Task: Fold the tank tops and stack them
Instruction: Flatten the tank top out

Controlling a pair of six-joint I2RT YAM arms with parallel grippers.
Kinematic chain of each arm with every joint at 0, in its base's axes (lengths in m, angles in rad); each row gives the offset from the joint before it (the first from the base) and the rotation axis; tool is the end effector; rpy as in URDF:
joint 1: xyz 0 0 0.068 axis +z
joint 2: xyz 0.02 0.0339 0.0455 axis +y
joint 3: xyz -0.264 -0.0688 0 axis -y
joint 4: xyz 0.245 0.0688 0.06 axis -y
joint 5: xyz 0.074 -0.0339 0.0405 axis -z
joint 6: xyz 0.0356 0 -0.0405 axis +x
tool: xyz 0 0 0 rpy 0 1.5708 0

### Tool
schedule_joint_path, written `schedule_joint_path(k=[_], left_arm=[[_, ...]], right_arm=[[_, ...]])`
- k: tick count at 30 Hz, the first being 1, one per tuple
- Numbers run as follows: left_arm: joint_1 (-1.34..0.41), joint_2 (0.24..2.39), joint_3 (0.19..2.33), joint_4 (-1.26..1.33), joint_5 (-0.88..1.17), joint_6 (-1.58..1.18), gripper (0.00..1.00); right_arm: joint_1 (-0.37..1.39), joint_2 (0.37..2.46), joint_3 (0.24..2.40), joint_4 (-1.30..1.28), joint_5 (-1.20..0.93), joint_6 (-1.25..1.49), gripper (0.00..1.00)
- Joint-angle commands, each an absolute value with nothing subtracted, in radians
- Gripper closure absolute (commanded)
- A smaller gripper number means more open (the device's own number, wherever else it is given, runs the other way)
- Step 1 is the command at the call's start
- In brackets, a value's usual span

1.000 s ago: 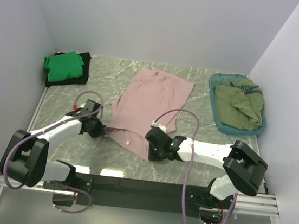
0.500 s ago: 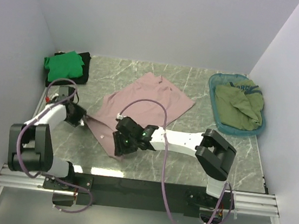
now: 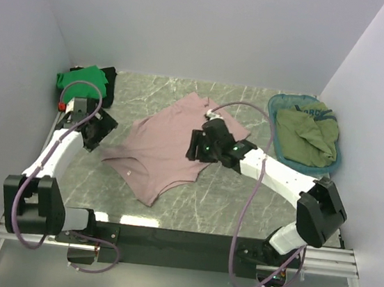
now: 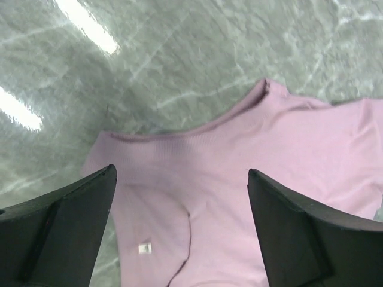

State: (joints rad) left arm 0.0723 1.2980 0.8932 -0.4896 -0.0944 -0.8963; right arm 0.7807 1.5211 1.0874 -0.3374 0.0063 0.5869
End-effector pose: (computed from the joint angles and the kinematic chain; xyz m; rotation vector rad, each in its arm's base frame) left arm 0.2653 0.0226 0.2411 -1.1887 2.1711 -0.2414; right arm 0.2367 0.2342 0.2523 -0.2329 2.4296 0.6457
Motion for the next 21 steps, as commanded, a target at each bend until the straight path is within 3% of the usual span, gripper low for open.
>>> schedule_joint_path(k=[1,2,7,11,14,21], left_arm=[[-0.035,1.24,0.893,-0.558,-0.11,-0.902,0.05],[-0.084,1.23,0.884,-0.575,-0.136,-0.917,0.06],[-0.401,1.206,0.813,-0.749,-0.244,-1.133,0.1],[-0.459,1.117,0.732,-0.818,-0.258,-1.284,0.12],[-0.475,1.069,0.71,-0.825,-0.222,-1.305,0.09],[-0.552,1.123,0.677,-0.73,-0.115,-1.292,0.12]], right_arm=[[0.671,1.514,1.056,-0.384,0.117,0.555,0.37],[0.57,1.513,1.042,-0.37,0.112,0.557,0.37],[0.414,1.595,1.1,-0.374,0.204,0.54,0.37],[0.318,1.73,1.202,-0.387,0.23,0.532,0.38],[0.253,1.825,1.296,-0.417,0.251,0.529,0.38],[0.209,1.988,1.514,-0.491,0.287,0.52,0.4]])
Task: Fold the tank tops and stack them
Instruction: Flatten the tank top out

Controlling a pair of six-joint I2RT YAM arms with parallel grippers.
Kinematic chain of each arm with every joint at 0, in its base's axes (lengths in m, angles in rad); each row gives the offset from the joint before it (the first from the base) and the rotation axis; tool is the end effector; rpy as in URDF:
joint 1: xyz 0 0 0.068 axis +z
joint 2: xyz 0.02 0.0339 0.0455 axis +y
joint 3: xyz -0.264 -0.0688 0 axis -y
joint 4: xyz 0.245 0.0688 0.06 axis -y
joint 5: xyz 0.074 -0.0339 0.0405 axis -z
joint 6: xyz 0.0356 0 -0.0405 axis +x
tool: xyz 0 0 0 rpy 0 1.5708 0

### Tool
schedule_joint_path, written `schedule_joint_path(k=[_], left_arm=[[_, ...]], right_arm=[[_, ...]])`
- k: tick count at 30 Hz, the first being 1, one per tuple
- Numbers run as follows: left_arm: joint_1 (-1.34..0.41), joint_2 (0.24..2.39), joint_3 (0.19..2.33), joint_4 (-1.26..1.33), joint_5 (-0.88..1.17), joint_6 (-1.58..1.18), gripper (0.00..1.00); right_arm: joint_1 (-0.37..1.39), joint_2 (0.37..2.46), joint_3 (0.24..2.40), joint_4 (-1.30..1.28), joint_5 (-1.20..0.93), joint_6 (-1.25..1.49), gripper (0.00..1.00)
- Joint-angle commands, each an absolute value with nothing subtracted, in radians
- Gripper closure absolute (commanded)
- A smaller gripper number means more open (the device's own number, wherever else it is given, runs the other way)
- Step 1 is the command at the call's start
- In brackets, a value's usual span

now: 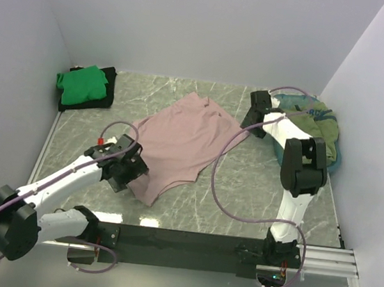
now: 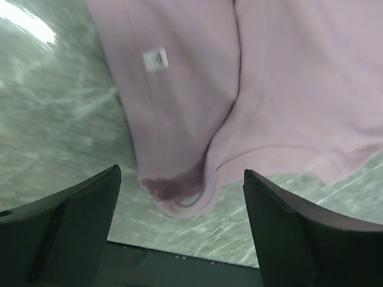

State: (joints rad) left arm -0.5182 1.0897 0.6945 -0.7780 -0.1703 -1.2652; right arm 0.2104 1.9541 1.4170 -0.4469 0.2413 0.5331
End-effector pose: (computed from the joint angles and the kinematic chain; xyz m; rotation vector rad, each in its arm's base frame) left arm 0.1674 -0.0885 0.2080 -1.0465 2.5408 -0.2834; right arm 0.4126 0.0794 0.1941 0.4942 2.4635 -0.0081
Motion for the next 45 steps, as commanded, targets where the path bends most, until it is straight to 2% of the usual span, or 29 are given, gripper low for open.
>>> schedule_joint_path(k=[1,11,21,27,28,29,32,42,45], left_arm=[[-0.58,1.137,0.678,-0.721,-0.107,-1.279,0.11],[-0.65,1.229,0.678,-0.676,-0.086,-1.236,0.04],[-0.692,1.203,0.669,-0.75,-0.092,-1.255,0.11],[-0.71,1.108,0.617,-0.802,-0.064,-1.267,0.11],[-0.709,1.089,0.609,-0.804,-0.057,-1.273,0.12],[-0.71,1.083,0.601,-0.805,-0.051,-1.282,0.18],[-0.719,1.097,0.594,-0.778,-0.046,-1.301,0.27],[-0.755,1.223,0.606,-0.678,-0.061,-1.338,0.31],[-0.753,1.246,0.614,-0.678,-0.087,-1.347,0.38]], right_arm=[[0.209,2.003,1.534,-0.505,0.293,0.519,0.4],[0.201,2.086,1.654,-0.569,0.293,0.492,0.42],[0.202,2.075,1.582,-0.548,0.267,0.472,0.45],[0.202,2.085,1.586,-0.552,0.262,0.466,0.49],[0.204,2.088,1.586,-0.555,0.261,0.466,0.49],[0.203,2.089,1.588,-0.557,0.261,0.466,0.51],[0.204,2.098,1.592,-0.561,0.25,0.465,0.52],[0.207,2.066,1.557,-0.565,0.242,0.451,0.51],[0.207,2.052,1.539,-0.557,0.245,0.451,0.5]])
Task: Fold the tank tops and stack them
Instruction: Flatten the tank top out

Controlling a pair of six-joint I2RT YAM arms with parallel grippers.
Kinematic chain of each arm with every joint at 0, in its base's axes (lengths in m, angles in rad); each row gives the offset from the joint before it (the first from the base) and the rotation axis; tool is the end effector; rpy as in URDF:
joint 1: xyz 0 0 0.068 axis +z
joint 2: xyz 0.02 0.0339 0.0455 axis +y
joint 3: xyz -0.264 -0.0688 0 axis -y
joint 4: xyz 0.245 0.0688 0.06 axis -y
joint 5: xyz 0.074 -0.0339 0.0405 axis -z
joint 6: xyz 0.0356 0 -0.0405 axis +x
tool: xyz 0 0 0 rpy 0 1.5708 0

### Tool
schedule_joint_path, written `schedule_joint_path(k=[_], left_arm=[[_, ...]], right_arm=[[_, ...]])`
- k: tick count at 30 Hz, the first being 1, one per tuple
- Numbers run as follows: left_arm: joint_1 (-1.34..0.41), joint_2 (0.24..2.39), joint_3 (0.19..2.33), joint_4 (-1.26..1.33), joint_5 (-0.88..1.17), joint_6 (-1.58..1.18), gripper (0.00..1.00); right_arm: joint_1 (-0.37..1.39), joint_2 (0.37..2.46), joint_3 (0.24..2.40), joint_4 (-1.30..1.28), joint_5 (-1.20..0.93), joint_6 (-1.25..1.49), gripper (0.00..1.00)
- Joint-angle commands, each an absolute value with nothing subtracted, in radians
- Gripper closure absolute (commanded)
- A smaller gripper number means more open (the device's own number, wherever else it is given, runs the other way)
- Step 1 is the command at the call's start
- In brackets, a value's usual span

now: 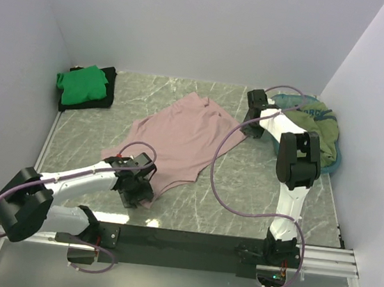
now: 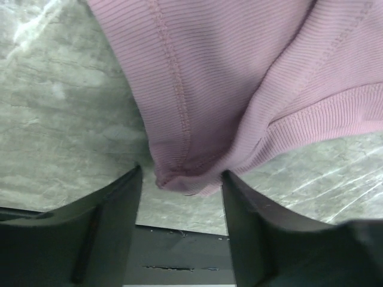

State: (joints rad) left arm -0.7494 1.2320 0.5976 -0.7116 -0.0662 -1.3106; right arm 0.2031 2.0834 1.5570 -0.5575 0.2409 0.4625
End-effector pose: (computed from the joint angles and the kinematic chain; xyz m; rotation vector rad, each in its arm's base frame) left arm 0.1404 -0.1274 0.1588 -0.8304 2.8413 -0.2360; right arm 0.4349 0.0809 0.1764 0.4144 2.5721 -0.0866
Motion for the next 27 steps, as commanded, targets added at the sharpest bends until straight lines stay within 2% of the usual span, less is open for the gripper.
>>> schedule_joint_path(k=[1,7,8,10,11,13,14,22,27], left_arm=[[-0.755,1.247,0.615,-0.677,-0.097,-1.348,0.41],[-0.753,1.258,0.626,-0.686,-0.109,-1.348,0.55],[-0.753,1.258,0.63,-0.689,-0.118,-1.348,0.63],[-0.749,1.261,0.643,-0.692,-0.127,-1.344,0.71],[-0.747,1.262,0.643,-0.687,-0.127,-1.339,0.8],[-0.736,1.266,0.641,-0.683,-0.124,-1.335,0.9],[-0.732,1.267,0.641,-0.68,-0.12,-1.328,0.99],[-0.689,1.253,0.63,-0.684,-0.117,-1.299,0.99],[-0.666,1.261,0.637,-0.687,-0.104,-1.276,0.99]], right_arm=[[0.207,2.051,1.536,-0.555,0.242,0.453,0.5],[0.209,2.068,1.546,-0.561,0.236,0.453,0.49],[0.209,2.068,1.546,-0.558,0.239,0.456,0.49],[0.209,2.066,1.558,-0.563,0.247,0.459,0.48],[0.207,2.068,1.568,-0.56,0.245,0.46,0.48],[0.209,2.062,1.575,-0.554,0.241,0.463,0.48],[0.209,2.059,1.578,-0.549,0.238,0.465,0.47],[0.216,1.987,1.493,-0.468,0.209,0.488,0.45],[0.233,2.029,1.543,-0.511,0.232,0.497,0.44]])
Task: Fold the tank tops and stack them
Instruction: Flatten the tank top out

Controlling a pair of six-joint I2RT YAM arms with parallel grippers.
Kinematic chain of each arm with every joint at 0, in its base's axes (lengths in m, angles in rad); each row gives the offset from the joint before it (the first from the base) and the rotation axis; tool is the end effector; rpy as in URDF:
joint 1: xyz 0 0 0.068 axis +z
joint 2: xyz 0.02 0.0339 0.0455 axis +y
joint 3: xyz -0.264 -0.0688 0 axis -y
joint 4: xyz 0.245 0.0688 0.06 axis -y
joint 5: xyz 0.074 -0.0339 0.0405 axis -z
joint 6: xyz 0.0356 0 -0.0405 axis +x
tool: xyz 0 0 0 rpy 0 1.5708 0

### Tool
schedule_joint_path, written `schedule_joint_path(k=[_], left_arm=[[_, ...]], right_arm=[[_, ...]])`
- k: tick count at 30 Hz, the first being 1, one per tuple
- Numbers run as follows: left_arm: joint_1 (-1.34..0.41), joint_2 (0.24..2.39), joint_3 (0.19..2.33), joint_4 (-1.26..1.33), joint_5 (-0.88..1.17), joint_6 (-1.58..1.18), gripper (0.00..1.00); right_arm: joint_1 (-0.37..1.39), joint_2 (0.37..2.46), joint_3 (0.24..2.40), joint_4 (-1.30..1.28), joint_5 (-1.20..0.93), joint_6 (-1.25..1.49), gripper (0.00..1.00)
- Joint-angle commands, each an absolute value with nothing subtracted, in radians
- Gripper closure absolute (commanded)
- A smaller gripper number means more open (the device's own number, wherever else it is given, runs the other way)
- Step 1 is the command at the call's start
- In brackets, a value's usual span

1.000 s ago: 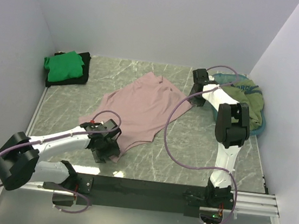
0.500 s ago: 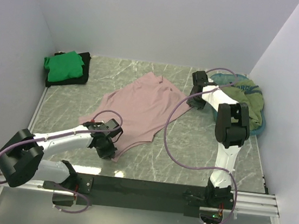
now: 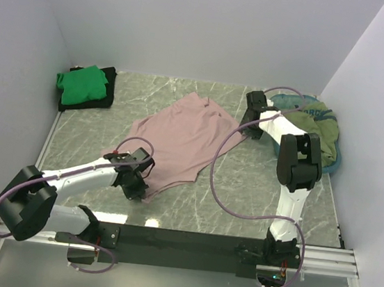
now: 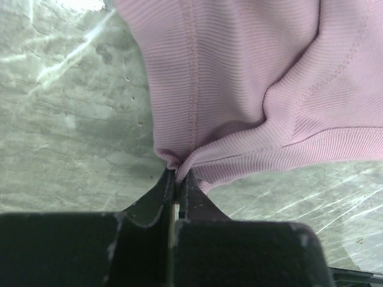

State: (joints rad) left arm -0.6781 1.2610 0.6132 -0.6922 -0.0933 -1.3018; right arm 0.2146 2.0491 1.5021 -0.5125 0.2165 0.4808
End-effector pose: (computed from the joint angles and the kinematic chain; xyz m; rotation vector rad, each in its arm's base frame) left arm 0.1548 -0.1204 0.1584 -0.9141 2.7839 -0.2089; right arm 0.4268 0.0852 0.1768 0.4165 2.5568 -0.0340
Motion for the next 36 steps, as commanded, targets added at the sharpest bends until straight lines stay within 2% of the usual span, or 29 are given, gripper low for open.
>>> schedule_joint_path(k=[1,9,15,23,27,28,30,31,36], left_arm=[[-0.661,1.261,0.638,-0.692,-0.103,-1.272,0.99],[-0.614,1.221,0.653,-0.716,-0.094,-1.235,0.99],[-0.586,1.2,0.681,-0.739,-0.094,-1.207,0.99],[-0.546,1.174,0.695,-0.747,-0.08,-1.166,0.99],[-0.522,1.169,0.698,-0.744,-0.074,-1.144,0.99],[-0.512,1.169,0.699,-0.742,-0.072,-1.138,0.99],[-0.471,1.175,0.707,-0.738,-0.066,-1.112,0.99],[-0.453,1.177,0.71,-0.733,-0.061,-1.102,0.99],[-0.309,1.209,0.77,-0.697,-0.048,-1.017,0.99]], right_arm=[[0.236,2.055,1.564,-0.521,0.235,0.5,0.44],[0.236,2.083,1.585,-0.552,0.279,0.491,0.49],[0.236,2.108,1.617,-0.594,0.288,0.476,0.56],[0.238,2.134,1.641,-0.624,0.299,0.46,0.58],[0.236,2.148,1.657,-0.64,0.305,0.454,0.76],[0.236,2.151,1.661,-0.641,0.304,0.451,0.88],[0.238,2.149,1.661,-0.644,0.305,0.453,0.97],[0.236,2.145,1.654,-0.643,0.304,0.454,1.0],[0.236,2.077,1.58,-0.615,0.298,0.453,1.0]])
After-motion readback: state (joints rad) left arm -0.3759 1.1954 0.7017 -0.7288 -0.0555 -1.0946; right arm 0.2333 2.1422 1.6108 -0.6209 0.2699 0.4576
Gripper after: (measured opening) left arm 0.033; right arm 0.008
